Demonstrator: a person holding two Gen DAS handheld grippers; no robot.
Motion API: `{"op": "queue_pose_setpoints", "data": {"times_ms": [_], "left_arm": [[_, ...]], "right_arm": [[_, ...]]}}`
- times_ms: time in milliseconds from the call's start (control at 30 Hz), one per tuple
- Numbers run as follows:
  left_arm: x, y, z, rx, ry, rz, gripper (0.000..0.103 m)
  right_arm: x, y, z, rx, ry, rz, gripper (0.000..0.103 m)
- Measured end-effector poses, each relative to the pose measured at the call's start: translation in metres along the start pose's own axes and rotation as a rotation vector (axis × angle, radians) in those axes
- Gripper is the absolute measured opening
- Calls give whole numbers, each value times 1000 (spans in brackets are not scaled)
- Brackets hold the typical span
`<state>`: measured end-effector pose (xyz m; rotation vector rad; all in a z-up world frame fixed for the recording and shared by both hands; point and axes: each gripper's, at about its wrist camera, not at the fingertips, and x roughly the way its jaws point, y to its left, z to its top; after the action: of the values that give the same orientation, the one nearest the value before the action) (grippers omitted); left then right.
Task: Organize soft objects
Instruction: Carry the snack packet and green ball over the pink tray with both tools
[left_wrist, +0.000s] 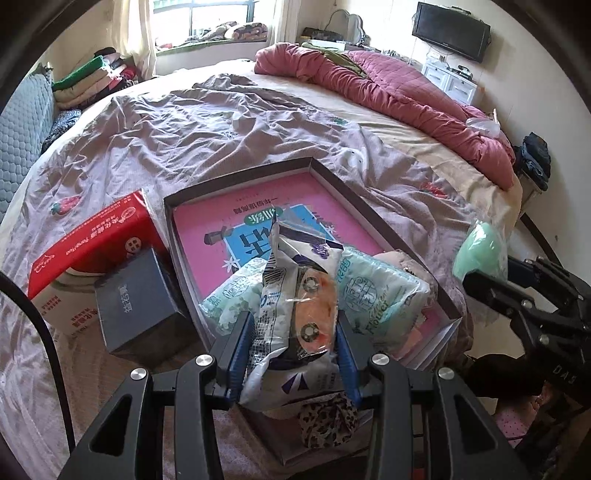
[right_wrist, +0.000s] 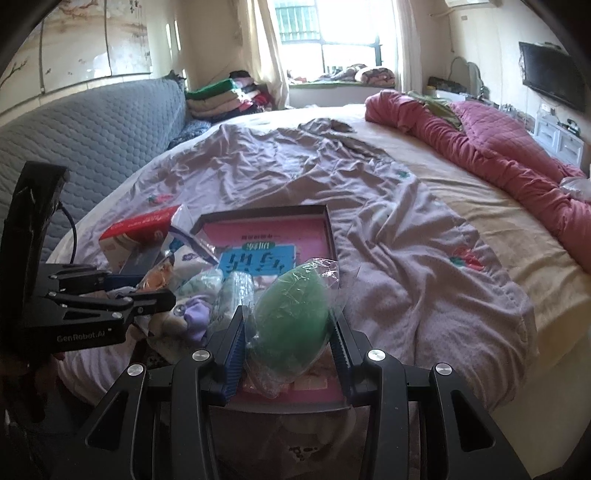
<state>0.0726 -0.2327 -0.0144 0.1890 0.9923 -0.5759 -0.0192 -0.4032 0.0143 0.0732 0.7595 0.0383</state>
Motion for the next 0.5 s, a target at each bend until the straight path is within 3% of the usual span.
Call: {"op": "queue_pose_setpoints", "data": {"times_ms": [500], "left_arm": [[14,2,3,-13,20,-1,43]], "right_arm": [[20,-3,-14,-10,95,13,44]]}}
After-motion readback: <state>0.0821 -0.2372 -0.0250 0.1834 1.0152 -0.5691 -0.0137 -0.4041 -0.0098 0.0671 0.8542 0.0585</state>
